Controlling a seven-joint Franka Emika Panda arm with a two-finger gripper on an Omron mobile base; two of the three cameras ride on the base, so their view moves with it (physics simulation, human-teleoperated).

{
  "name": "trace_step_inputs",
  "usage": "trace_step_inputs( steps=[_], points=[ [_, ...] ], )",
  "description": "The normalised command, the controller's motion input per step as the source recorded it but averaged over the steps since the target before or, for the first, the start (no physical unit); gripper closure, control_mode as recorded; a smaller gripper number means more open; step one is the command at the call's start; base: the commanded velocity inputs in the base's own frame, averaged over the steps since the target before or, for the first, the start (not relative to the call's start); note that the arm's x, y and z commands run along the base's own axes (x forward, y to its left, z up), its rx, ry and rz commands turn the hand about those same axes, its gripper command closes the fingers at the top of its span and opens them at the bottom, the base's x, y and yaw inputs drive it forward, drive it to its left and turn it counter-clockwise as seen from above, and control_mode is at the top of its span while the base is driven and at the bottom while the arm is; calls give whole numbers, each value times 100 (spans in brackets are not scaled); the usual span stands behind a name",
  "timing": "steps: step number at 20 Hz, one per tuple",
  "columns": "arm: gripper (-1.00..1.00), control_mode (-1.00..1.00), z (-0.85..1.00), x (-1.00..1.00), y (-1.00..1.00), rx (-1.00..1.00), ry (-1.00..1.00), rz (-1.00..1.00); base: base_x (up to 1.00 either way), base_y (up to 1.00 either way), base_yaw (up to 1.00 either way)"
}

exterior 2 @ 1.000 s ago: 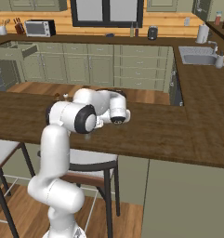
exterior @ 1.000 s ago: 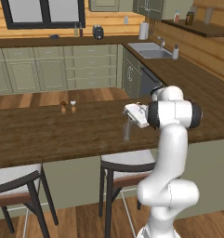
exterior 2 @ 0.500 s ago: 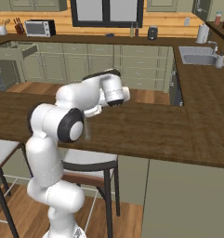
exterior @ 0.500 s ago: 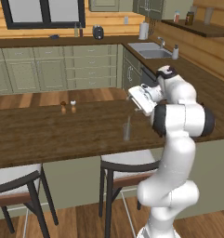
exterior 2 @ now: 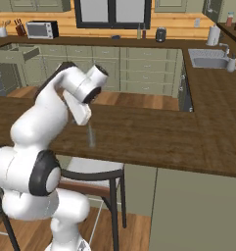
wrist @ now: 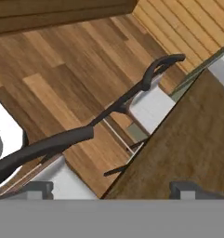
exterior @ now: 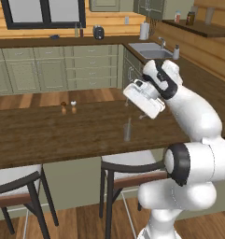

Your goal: Take a straw from the drawer in front and place it inside the glass cup on the dining counter.

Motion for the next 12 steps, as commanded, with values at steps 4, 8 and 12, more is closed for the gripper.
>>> trace_step_inputs(
  steps=[4, 8, 12],
  points=[
    [-100, -100, 0, -73, 36, -41, -28, 0, 0, 0, 0],
    [-100, -100, 0, -56, 38, -25, -5, 0, 0, 0, 0],
    [-100, -100, -2, -35, 39, -17, 0, 0, 0, 0, 0]
  ],
)
